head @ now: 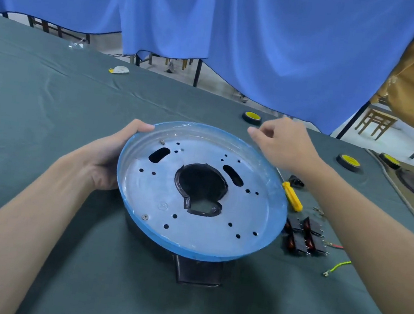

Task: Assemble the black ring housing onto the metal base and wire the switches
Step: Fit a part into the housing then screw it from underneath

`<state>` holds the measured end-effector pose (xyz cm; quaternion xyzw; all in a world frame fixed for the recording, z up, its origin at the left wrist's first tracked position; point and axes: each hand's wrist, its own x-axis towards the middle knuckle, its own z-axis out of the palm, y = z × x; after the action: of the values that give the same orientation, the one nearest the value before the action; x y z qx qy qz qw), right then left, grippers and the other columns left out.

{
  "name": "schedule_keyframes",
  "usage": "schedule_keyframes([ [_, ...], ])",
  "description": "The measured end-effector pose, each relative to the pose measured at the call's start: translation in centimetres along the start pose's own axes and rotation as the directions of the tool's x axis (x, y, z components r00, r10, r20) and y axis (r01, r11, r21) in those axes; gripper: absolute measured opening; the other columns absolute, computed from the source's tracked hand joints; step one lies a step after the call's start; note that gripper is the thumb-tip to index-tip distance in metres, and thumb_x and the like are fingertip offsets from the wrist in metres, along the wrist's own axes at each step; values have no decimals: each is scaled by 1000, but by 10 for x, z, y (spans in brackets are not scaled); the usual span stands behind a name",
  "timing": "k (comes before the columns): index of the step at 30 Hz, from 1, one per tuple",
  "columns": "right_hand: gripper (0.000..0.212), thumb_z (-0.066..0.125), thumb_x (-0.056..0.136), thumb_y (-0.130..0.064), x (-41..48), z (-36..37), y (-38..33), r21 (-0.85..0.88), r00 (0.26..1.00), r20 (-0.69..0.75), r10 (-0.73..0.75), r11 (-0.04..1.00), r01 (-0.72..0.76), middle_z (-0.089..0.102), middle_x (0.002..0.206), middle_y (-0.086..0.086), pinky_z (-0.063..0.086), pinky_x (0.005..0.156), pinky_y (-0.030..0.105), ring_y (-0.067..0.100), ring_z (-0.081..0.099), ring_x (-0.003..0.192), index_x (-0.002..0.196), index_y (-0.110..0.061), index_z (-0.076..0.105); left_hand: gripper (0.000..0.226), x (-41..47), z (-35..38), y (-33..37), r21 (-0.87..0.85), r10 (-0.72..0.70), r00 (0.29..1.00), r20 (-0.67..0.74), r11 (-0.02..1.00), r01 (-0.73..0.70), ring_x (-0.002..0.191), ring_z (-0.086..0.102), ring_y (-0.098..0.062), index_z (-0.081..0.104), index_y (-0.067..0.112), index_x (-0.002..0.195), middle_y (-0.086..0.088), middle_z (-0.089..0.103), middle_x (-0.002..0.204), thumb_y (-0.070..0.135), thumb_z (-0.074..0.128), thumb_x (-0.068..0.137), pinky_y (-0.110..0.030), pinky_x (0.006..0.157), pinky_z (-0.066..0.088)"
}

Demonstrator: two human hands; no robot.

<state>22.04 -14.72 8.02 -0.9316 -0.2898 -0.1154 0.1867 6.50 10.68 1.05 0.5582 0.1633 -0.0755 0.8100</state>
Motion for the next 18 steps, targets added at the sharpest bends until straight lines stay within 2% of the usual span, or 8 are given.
schedule_keyframes([
  [3, 38, 51, 94, -41, -15, 1, 28, -56, 991, 45, 128, 991, -125, 63, 72, 7, 51, 73, 36, 29, 58, 80, 70, -13, 61, 28, -4, 5, 0, 7, -14, 999, -31, 1000, 14, 63, 67, -20, 71, 23, 72, 2, 70, 75, 52, 69, 73, -31, 60, 56],
  [6, 25, 53, 92, -37, -29, 2, 50, -154, 966, 110, 234, 964, -216, 65, 91, 12, 50, 73, 36, 33, 60, 88, 76, -19, 58, 27, -5, 9, -1, -19, 3, 999, -43, 1000, -4, 61, 66, -18, 72, 24, 69, 3, 69, 73, 49, 67, 77, -31, 57, 56],
  [9, 16, 55, 89, -30, -41, 5, 66, -271, 936, 166, 311, 927, -260, 59, 101, 15, 51, 77, 38, 36, 56, 91, 89, -15, 58, 22, -8, 12, -2, -43, 20, 997, -74, 999, -23, 63, 67, -18, 73, 25, 74, 4, 69, 76, 46, 66, 76, -32, 62, 55],
  [11, 18, 56, 86, -26, -47, 7, 70, -298, 923, 181, 341, 913, -279, 57, 103, 13, 51, 80, 39, 37, 55, 94, 99, -14, 59, 21, -11, 16, -3, -45, 39, 994, -104, 998, -44, 65, 67, -18, 73, 26, 78, 3, 70, 79, 45, 66, 76, -35, 68, 52],
  [15, 19, 54, 85, -21, -52, 15, 71, -260, 922, 161, 352, 916, -305, 56, 107, 15, 50, 79, 40, 38, 53, 98, 103, -13, 54, 21, -21, 27, -6, -71, 79, 989, -128, 993, -89, 69, 66, -18, 73, 25, 83, 3, 69, 82, 43, 61, 84, -35, 72, 50],
  [18, 19, 55, 89, -24, -50, 13, 67, -139, 924, 112, 365, 927, -349, 54, 110, 17, 48, 81, 41, 38, 50, 101, 103, -11, 51, 20, -28, 37, -12, -141, 78, 980, -182, 984, -104, 86, 52, -23, 59, 22, 94, -1, 54, 97, 39, 62, 83, -35, 83, 41],
])
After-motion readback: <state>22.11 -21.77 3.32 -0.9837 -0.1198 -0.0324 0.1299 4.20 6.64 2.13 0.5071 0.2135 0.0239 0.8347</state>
